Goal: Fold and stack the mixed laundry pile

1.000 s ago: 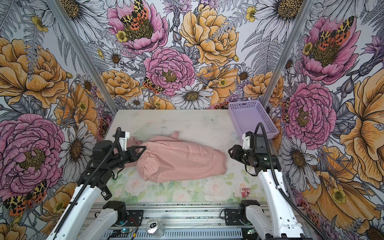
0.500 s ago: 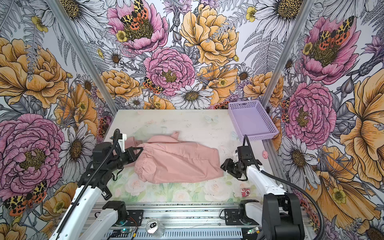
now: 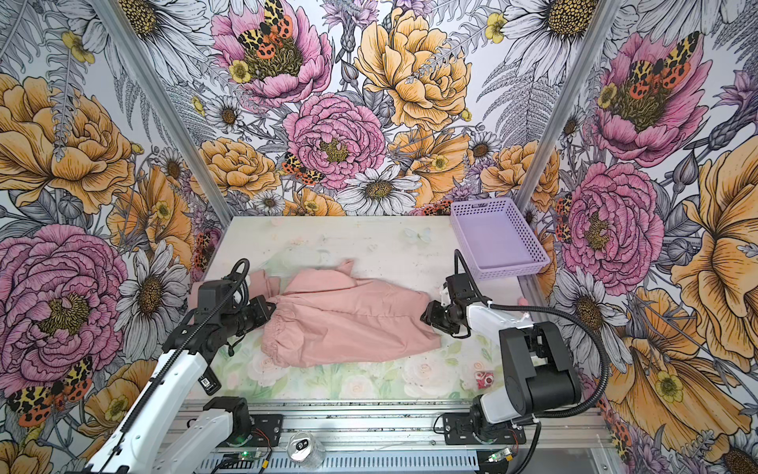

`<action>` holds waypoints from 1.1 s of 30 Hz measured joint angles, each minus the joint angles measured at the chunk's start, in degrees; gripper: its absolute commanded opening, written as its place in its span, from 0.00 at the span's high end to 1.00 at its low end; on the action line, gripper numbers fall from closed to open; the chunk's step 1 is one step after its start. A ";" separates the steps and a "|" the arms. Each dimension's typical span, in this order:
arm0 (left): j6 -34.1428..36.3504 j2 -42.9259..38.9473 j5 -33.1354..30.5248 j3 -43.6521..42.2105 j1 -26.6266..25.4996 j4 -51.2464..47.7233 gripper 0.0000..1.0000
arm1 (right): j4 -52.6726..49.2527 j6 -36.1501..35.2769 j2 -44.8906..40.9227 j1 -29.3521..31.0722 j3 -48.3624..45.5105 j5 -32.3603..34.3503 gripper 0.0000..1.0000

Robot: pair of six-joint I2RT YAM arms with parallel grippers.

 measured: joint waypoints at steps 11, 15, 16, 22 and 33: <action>0.02 2.43 -1.60 0.17 0.00 -0.98 1.00 | -3.30 -0.22 0.28 0.92 2.73 5.33 0.95; 0.02 2.36 -1.60 0.48 0.00 -1.01 1.00 | -8.33 -0.85 -5.14 -0.59 6.62 6.12 0.96; 0.02 2.25 -1.57 0.66 0.00 -1.03 1.00 | -9.44 -1.07 -6.73 -1.11 7.76 6.12 0.96; 0.26 -0.26 1.36 4.33 -0.02 -0.39 1.00 | -16.90 -3.08 -15.15 -5.25 17.40 5.44 0.97; 1.75 3.26 7.82 25.66 -0.66 5.22 1.00 | -27.98 -8.11 -16.39 -9.86 42.91 4.72 0.98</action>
